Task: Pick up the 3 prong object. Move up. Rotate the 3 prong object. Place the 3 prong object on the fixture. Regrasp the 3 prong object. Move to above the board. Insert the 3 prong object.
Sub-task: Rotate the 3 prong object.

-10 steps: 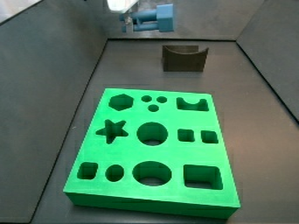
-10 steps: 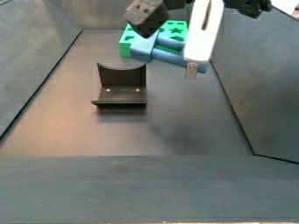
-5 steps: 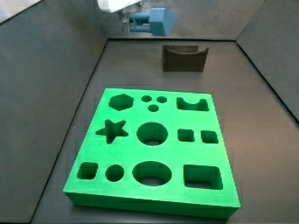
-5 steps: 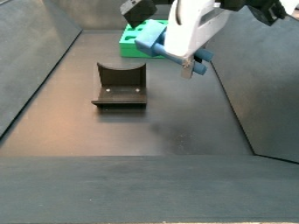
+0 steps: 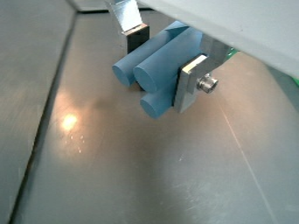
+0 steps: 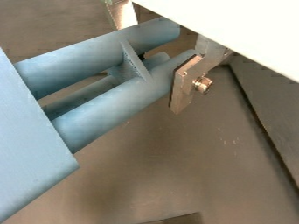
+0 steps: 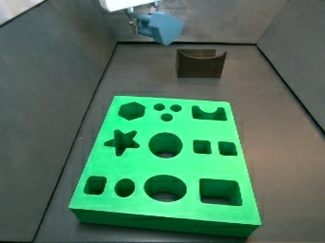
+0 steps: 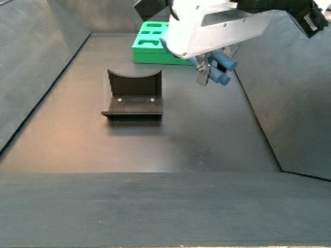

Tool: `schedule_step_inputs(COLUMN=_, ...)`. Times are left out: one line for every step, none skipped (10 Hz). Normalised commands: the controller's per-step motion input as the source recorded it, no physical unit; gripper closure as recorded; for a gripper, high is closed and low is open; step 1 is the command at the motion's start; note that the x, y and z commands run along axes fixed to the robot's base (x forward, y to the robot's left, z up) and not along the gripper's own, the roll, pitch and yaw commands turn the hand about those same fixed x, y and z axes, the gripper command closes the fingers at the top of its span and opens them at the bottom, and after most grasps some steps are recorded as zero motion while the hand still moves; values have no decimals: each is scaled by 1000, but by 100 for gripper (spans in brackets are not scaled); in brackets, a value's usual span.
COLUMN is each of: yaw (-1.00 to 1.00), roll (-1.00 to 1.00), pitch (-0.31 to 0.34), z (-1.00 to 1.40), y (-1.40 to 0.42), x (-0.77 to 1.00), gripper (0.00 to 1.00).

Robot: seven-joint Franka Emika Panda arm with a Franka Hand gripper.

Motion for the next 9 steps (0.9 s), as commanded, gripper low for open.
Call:
schedule_step_inputs(yaw=-1000, roll=1, pitch=-11, z=-5, y=15, x=7, gripper=100)
schedule_step_inputs(yaw=-1000, roll=1, pitch=-13, z=-5, y=16, x=7, gripper=100)
schedule_step_inputs(yaw=-1000, roll=1, pitch=-15, z=-5, y=16, x=7, gripper=100)
schedule_step_inputs(yaw=-1000, roll=1, pitch=-17, z=-5, y=16, x=6, gripper=100)
schedule_step_inputs(yaw=-1000, roll=1, pitch=-20, z=-5, y=16, x=6, gripper=100)
schedule_step_inputs(yaw=-1000, roll=1, pitch=-26, z=-5, y=16, x=6, gripper=100)
schedule_step_inputs(yaw=-1000, roll=1, pitch=-29, z=-5, y=16, x=6, gripper=100)
schedule_step_inputs(yaw=-668, roll=1, pitch=-29, z=-5, y=16, x=5, gripper=100)
schedule_step_inputs(yaw=-454, roll=1, pitch=-29, z=-6, y=16, x=5, gripper=100)
